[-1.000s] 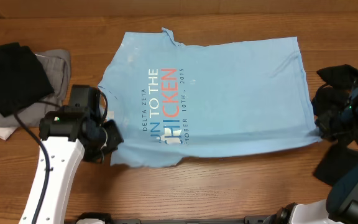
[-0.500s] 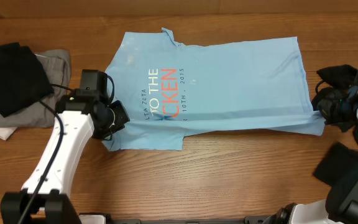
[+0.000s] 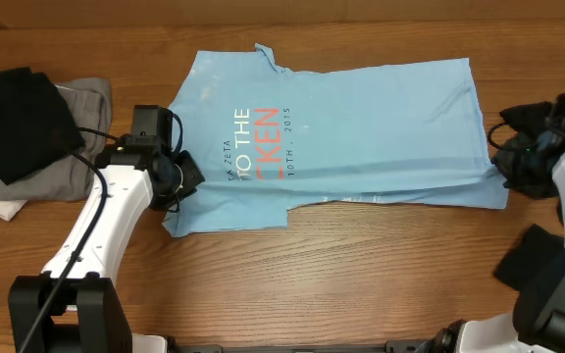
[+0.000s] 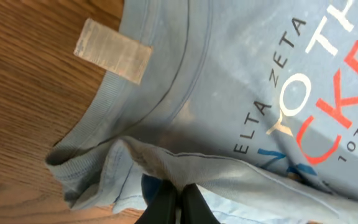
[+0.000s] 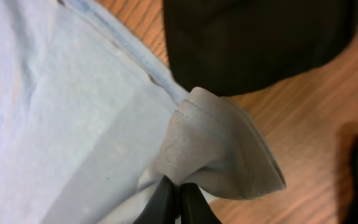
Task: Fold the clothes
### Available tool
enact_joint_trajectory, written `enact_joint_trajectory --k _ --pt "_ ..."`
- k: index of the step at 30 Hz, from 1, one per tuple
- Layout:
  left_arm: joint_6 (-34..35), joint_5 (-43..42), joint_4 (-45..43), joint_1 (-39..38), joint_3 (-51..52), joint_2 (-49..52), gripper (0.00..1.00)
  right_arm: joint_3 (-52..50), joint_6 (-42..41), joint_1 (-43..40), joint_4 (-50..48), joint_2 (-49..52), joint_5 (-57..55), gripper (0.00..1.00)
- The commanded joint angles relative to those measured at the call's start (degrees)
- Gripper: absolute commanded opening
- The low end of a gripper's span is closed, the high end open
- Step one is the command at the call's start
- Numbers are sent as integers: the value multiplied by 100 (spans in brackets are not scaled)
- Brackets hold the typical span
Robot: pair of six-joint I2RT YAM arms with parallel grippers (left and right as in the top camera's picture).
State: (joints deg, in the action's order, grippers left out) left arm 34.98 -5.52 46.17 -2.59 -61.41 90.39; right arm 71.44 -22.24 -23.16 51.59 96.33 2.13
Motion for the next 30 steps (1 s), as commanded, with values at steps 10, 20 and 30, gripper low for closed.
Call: enact_joint_trajectory --k 10,20,30 --pt "146 175 -42 151 35 37 4 -24 -2 168 -844 275 -26 4" --pt "339 610 -24 151 35 37 4 -24 2 173 -957 282 17 4" --pt "393 614 -155 146 42 214 4 -24 15 428 -1071 621 15 7"
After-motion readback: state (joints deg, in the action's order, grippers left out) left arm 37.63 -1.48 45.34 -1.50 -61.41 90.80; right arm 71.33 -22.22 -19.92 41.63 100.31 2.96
